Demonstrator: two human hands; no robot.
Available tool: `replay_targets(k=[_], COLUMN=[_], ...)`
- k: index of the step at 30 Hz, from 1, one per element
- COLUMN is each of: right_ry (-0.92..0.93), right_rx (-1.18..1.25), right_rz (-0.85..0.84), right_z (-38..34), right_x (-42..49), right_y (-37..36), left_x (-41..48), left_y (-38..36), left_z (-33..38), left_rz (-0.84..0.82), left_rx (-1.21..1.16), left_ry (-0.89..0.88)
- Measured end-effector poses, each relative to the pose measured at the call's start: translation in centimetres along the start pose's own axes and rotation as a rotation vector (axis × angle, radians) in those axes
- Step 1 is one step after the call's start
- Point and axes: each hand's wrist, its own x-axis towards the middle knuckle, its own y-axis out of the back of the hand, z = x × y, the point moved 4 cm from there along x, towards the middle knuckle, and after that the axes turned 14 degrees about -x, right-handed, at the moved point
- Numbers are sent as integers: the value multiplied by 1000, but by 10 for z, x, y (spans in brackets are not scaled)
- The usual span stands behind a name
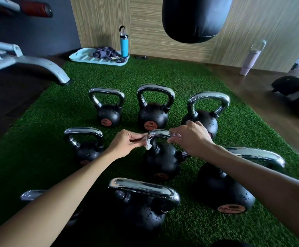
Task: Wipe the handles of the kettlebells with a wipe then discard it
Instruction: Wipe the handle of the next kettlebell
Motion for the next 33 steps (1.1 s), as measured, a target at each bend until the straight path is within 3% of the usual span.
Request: replay_targets(k=[4, 9, 14, 16, 21, 25, 30, 33], right_ry=[7, 97, 24, -49, -232, -401, -477, -512], right_rx=[31, -17, -102, -124, -249, -77, 401, 600], right_rz=[-8, -195, -231, -297, -245, -313, -501, -540], right_z=[-3, 10, -6, -6, -30, -35, -14, -8], right_x=[4, 20, 37, 32, 16, 22, 6, -5], right_y=[-1, -6, -1, 6, 0, -7, -2, -7], left_x=[-1, -4, -14, -13, 24, 57, 62, 52], left_y=[-8, 7, 18, 12, -3, -16, -33, -42], left_z=[-18, -16, -20, -18, 0, 23, -12, -21], left_rz=[-2, 36, 172, 180, 174, 157, 217, 208], left_rx=[74, 211, 238, 226, 330, 247, -62, -125], left_ry=[80, 149, 168, 152, 182, 232, 464, 486])
